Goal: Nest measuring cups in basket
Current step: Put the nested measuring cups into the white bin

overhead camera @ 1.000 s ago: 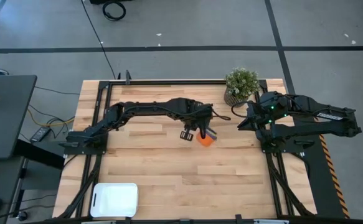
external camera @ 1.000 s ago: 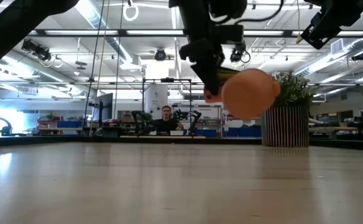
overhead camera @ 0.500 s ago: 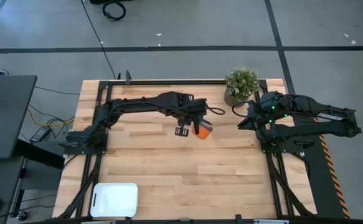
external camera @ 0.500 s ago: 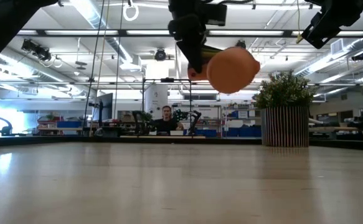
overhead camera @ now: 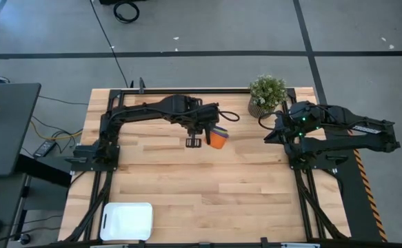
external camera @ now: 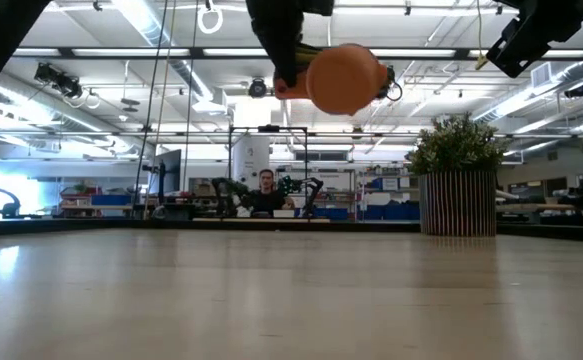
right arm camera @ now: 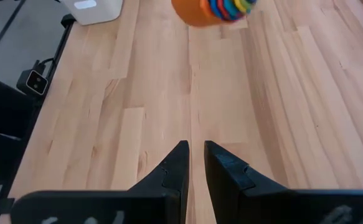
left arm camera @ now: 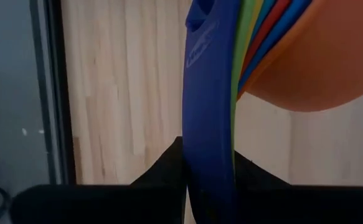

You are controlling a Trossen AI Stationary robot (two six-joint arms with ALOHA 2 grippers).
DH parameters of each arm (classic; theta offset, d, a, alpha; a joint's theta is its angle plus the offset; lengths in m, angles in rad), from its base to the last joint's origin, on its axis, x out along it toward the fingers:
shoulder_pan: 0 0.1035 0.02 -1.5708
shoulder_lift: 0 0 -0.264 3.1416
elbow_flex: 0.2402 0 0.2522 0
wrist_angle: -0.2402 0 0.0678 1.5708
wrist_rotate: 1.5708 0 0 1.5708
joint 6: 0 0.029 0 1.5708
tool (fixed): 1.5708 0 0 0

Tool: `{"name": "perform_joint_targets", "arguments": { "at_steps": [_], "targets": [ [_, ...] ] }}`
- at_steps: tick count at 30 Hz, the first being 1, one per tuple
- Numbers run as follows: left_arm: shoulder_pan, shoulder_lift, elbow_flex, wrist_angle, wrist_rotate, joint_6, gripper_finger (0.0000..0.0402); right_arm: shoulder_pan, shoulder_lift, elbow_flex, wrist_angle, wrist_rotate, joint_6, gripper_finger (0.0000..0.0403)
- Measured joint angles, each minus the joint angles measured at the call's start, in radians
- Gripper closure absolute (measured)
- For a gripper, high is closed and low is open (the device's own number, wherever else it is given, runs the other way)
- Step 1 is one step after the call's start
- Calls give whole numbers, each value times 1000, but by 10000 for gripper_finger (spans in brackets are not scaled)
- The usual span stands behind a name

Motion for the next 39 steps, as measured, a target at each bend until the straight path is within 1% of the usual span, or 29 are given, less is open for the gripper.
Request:
{"name": "perform_joint_targets", "arguments": {
  "at_steps": [6, 9, 11, 14, 18, 26, 29, 32, 35, 39],
  "targets": [
    [18, -32, 0, -10, 66, -42, 350, 0, -11, 0, -19, 0, 0, 346],
    [16, -34, 0, -26, 79, -45, 350, 0, -14, 0, -19, 0, 0, 346],
    [10, -37, 0, -63, 77, -58, 350, 0, -17, 0, -18, 0, 0, 346],
    [-7, -41, 0, -74, 71, -70, 350, 0, -23, 0, -18, 1, 3, 346],
    [-31, -49, -1, -92, 67, -78, 352, 0, -27, 0, -18, 33, 3, 346],
    [-34, -115, -4, -143, 58, -114, 353, -1, -27, 0, -12, 52, 10, 346],
    [-34, -162, -45, -137, 50, -134, 353, -1, -27, 0, -11, 52, 11, 346],
    [-39, -207, -120, -126, 43, -165, 353, -1, -27, 0, -8, 52, 11, 346],
    [-55, -266, -216, -102, 9, -196, 354, -1, -27, 0, -9, 53, 11, 346],
    [-88, -361, -357, -60, -61, -249, 354, -1, -27, 0, -8, 61, 19, 346]
  ]
}}
